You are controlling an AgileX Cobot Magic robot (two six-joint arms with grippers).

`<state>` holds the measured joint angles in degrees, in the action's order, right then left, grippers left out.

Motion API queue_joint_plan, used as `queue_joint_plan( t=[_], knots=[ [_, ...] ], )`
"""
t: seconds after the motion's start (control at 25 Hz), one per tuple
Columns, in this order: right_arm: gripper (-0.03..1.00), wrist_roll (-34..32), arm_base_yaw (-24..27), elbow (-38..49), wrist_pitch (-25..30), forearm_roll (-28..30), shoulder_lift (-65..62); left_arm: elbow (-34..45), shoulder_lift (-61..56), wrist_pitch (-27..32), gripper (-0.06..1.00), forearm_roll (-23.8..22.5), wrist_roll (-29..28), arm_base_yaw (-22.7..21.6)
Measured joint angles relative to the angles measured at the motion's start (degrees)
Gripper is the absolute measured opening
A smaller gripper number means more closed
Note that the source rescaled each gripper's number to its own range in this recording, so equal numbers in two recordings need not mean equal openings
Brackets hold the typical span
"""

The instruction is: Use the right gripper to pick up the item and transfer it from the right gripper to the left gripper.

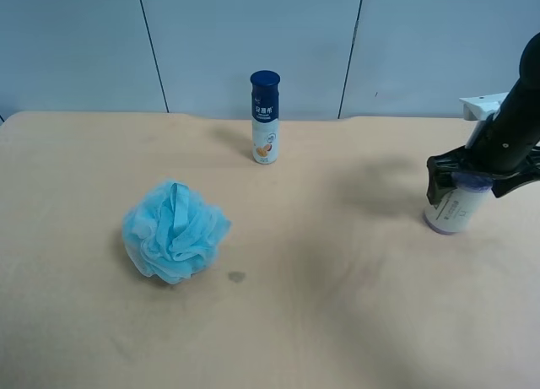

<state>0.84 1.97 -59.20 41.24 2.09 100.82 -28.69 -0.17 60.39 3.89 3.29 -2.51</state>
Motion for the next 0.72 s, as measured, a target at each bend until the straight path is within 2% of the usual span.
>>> queue_joint_plan(
  t=[0.04, 0.28, 0.36, 0.44, 0.52, 0.56, 0.72],
  knots=[
    [0.79, 0.00, 0.00, 0.00, -0.12, -0.22, 0.00, 0.00, 0.00, 0.00, 0.85, 0.00, 0.00, 0.00],
    [0.67, 0.00, 0.00, 0.00, -0.26, -0.40, 0.00, 0.00, 0.00, 0.00, 0.85, 0.00, 0.00, 0.00],
    [0.59, 0.00, 0.00, 0.00, -0.44, -0.47, 0.00, 0.00, 0.00, 0.00, 0.85, 0.00, 0.00, 0.00],
    [0.27, 0.00, 0.00, 0.00, -1.05, -0.78, 0.00, 0.00, 0.00, 0.00, 0.85, 0.00, 0.00, 0.00],
    [0.06, 0.00, 0.00, 0.00, -1.13, -0.84, 0.00, 0.00, 0.00, 0.00, 0.85, 0.00, 0.00, 0.00],
    [0.01, 0.00, 0.00, 0.00, -1.13, -0.84, 0.00, 0.00, 0.00, 0.00, 0.85, 0.00, 0.00, 0.00],
    [0.01, 0.00, 0.00, 0.00, -1.13, -0.84, 0.00, 0.00, 0.00, 0.00, 0.85, 0.00, 0.00, 0.00]
  ],
)
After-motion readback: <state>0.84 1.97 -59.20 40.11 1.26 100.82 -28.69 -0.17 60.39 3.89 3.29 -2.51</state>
